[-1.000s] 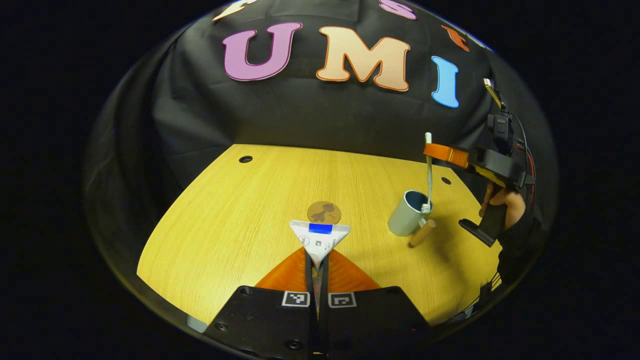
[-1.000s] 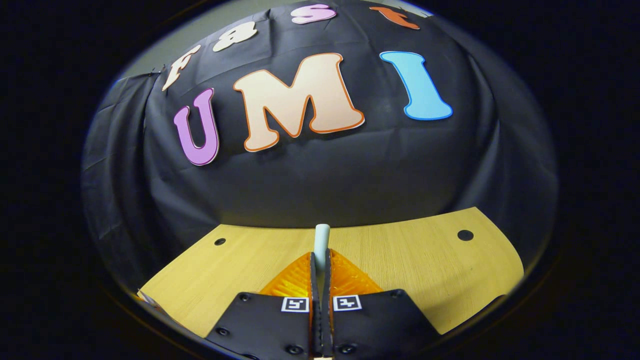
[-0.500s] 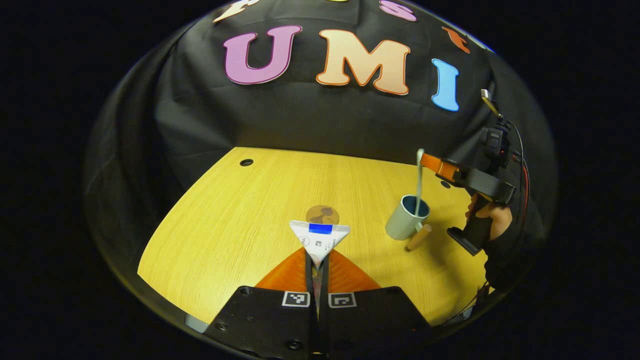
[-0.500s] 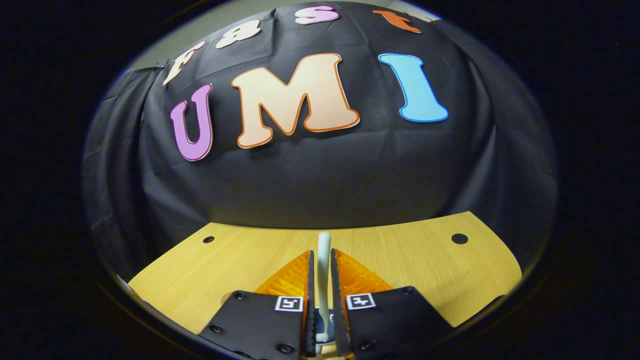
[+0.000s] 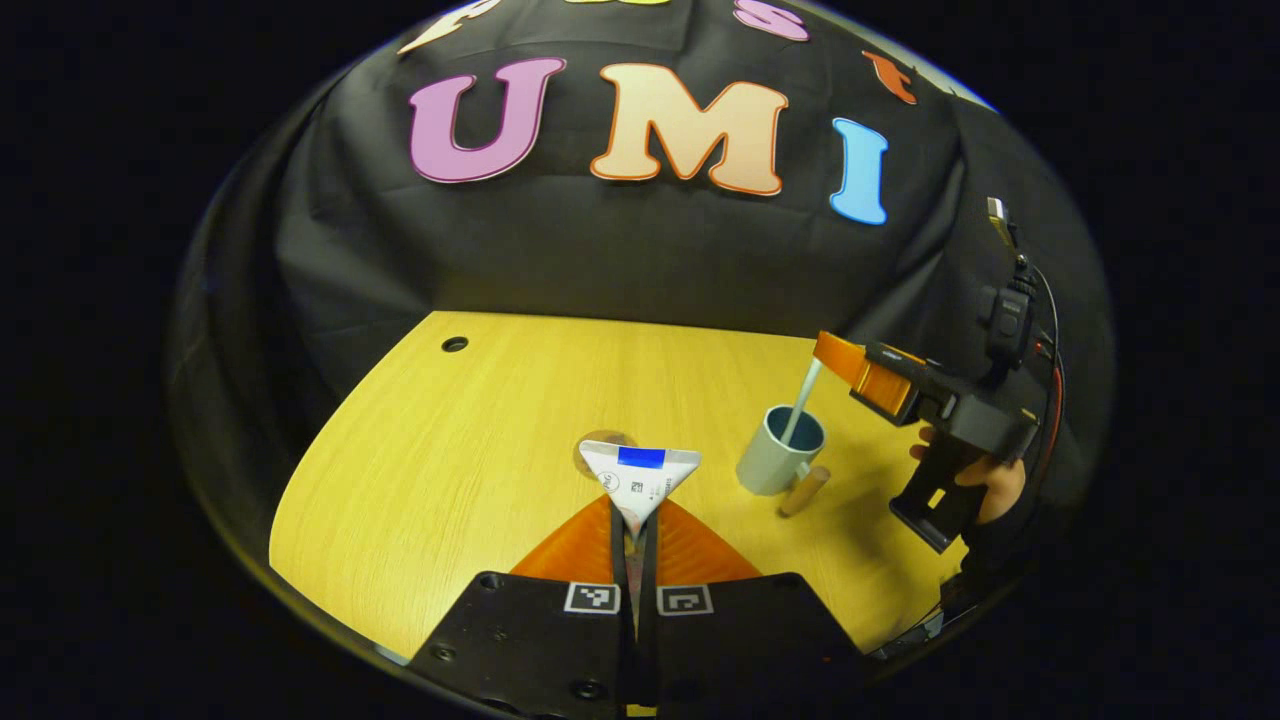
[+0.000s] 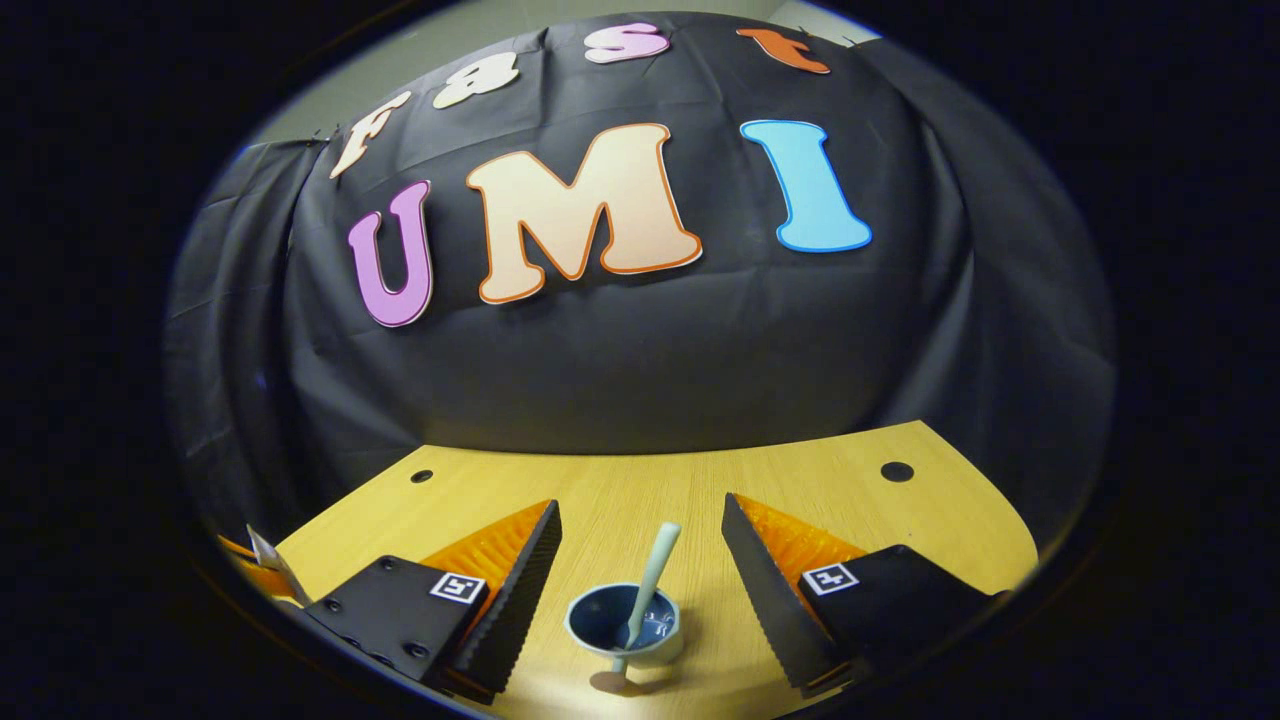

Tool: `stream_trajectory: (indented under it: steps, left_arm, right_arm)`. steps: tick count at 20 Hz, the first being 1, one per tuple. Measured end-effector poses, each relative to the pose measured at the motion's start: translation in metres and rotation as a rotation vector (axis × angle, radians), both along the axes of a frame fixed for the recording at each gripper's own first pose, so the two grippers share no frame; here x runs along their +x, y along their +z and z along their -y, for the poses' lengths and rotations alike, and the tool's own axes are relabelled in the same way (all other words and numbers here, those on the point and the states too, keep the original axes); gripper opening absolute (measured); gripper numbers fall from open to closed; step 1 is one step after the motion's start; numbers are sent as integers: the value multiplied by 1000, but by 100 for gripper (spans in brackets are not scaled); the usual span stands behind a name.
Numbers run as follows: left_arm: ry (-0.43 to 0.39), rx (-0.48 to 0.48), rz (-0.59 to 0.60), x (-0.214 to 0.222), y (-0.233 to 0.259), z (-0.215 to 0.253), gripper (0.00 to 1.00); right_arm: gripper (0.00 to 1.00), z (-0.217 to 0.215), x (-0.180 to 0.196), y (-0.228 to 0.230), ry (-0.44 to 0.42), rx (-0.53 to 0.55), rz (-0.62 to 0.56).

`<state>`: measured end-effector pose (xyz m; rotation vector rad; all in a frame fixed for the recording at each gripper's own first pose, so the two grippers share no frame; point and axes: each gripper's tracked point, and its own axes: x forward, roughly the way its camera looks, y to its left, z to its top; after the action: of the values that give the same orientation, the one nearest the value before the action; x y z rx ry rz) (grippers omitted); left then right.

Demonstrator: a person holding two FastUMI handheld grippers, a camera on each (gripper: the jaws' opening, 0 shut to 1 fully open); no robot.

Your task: Put the toothbrush and toothpaste on the desktop into the cup, then pick up the cup and place it on the coaster on the desktop.

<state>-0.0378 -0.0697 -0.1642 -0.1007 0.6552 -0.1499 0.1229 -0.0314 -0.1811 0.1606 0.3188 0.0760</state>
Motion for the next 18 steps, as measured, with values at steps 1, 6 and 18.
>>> stream_trajectory:
  steps: [1, 6, 18]
  left_arm:
    - [-17, -6, 8, 4, 2, 6, 0]
    - [-113, -26, 62, 34, 15, 43, 0]
    - [-264, -91, 166, 117, 30, 135, 0]
  right_arm:
    - [99, 4, -6, 1, -1, -4, -2]
    - [99, 32, -33, -6, -31, -24, -28]
    - [99, 94, -75, -21, -117, -43, -107]
